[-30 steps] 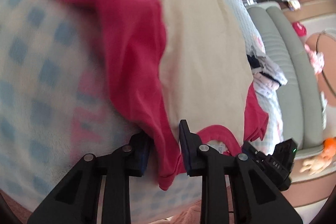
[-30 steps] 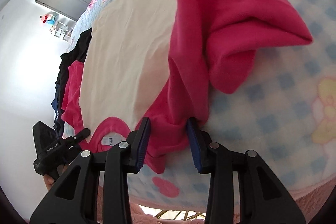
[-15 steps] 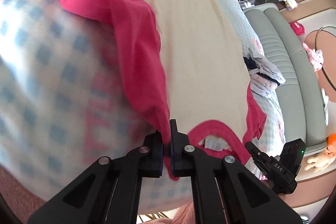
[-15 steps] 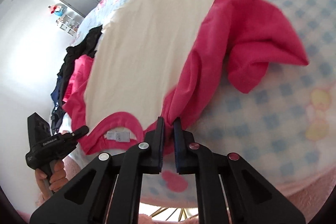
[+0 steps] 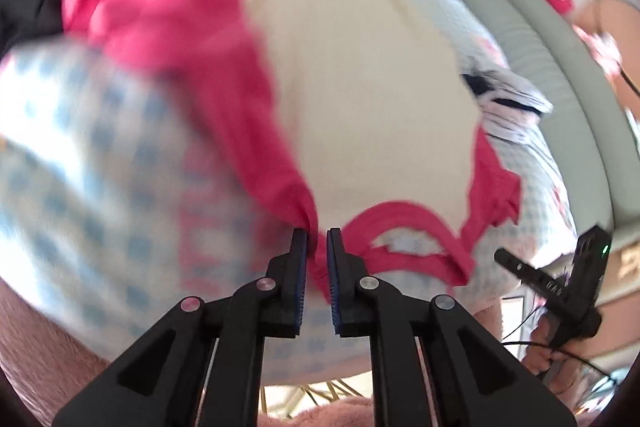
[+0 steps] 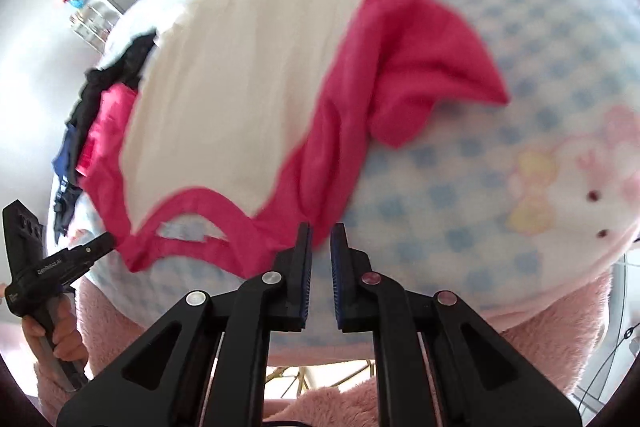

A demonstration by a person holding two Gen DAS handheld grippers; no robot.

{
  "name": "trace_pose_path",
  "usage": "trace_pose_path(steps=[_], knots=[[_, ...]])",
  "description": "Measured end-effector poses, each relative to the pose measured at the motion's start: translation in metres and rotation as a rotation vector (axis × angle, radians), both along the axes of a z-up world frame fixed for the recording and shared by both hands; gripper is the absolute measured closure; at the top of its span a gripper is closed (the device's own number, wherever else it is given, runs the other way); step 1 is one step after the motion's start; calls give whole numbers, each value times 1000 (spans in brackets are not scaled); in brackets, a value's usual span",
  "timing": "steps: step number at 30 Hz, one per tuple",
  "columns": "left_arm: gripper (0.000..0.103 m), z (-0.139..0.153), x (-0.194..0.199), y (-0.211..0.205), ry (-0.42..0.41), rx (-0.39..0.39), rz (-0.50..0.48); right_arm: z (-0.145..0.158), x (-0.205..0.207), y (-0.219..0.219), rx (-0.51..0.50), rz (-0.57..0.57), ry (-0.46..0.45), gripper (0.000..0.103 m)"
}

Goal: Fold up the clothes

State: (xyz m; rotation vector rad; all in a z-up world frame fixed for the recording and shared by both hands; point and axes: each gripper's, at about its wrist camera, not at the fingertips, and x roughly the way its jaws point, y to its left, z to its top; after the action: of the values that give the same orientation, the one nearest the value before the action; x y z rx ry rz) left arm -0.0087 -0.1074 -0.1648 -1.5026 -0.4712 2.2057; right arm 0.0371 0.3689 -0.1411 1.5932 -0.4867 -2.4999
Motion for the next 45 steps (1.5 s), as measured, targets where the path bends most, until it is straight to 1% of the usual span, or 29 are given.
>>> trace_pose_path(steps=[1, 2, 4, 5, 6, 7, 8, 9, 12, 14, 15, 17, 18, 19, 20, 22, 23, 25, 26, 28, 30, 31, 34, 36, 37, 39, 41, 43, 45], knots=[[87, 7, -1, 9, 50, -12, -29, 6, -3, -5, 4, 20, 29, 95], [86, 9, -2, 17, 81, -22, -44, 10, -9, -12, 18, 51, 58, 95], [86, 6, -9, 35, 132, -67, -58, 12, -21, -29, 49, 107, 101, 95], [86, 2, -11, 47, 136, -132, -68, 5, -29, -39, 70, 127, 84, 95], [86, 1, -13, 57, 135, -172, -89, -6, -38, -47, 79, 147, 46, 95], [86, 4, -11, 60, 145, -178, -91, -15, -43, -54, 75, 163, 12, 95], [86, 8, -8, 63, 157, -181, -92, -23, -47, -59, 67, 174, -14, 95], [85, 11, -5, 59, 145, -156, -92, -29, -47, -62, 68, 182, -29, 95], [73, 19, 2, 43, 113, -79, -96, -40, -37, -65, 82, 191, -46, 95], [71, 28, 3, 38, 139, -72, -105, -45, -31, -60, 46, 174, -71, 95], [71, 34, 4, 38, 171, -83, -109, -45, -30, -56, 30, 166, -77, 95], [71, 45, 1, 40, 245, -92, -109, -43, -31, -54, 34, 165, -77, 95], [71, 46, -3, 37, 253, -75, -104, -41, -33, -54, 42, 166, -75, 95], [71, 43, -12, 38, 231, -66, -89, -40, -33, -54, 52, 169, -73, 95], [71, 42, -17, 39, 215, -84, -79, -39, -34, -56, 66, 174, -73, 95], [71, 36, -23, 47, 223, -158, -99, -37, -34, -62, 85, 179, -71, 95], [71, 30, -27, 47, 212, -187, -102, -38, -35, -67, 85, 177, -71, 94], [71, -1, -38, 40, 61, -280, -87, -38, -36, -69, 86, 178, -73, 95], [71, -14, -40, 33, 5, -319, -77, -38, -36, -69, 88, 179, -76, 95], [72, -31, -35, 13, -44, -383, -62, -38, -36, -74, 103, 175, -80, 95], [69, -30, -27, -5, -55, -406, -42, -41, -37, -70, 104, 168, -85, 95], [69, -29, -23, -14, -60, -416, -32, -42, -37, -70, 97, 167, -79, 95], [70, -4, -15, -24, 30, -373, -7, -27, -38, -72, 98, 174, -27, 94], [70, 8, -13, -17, 99, -311, -24, -15, -44, -85, 121, 201, 36, 94], [70, 13, -13, -11, 135, -282, -36, -14, -48, -91, 120, 211, 44, 93], [70, 9, -16, 5, 164, -265, -75, -18, -54, -104, 107, 231, 43, 91], [70, -14, -24, 20, 83, -351, -117, -32, -58, -119, 131, 234, -5, 91], [71, -35, -20, 22, 10, -405, -152, -46, -57, -123, 166, 234, -56, 91], [71, -39, -9, 16, 2, -406, -175, -50, -50, -118, 160, 222, -72, 91]])
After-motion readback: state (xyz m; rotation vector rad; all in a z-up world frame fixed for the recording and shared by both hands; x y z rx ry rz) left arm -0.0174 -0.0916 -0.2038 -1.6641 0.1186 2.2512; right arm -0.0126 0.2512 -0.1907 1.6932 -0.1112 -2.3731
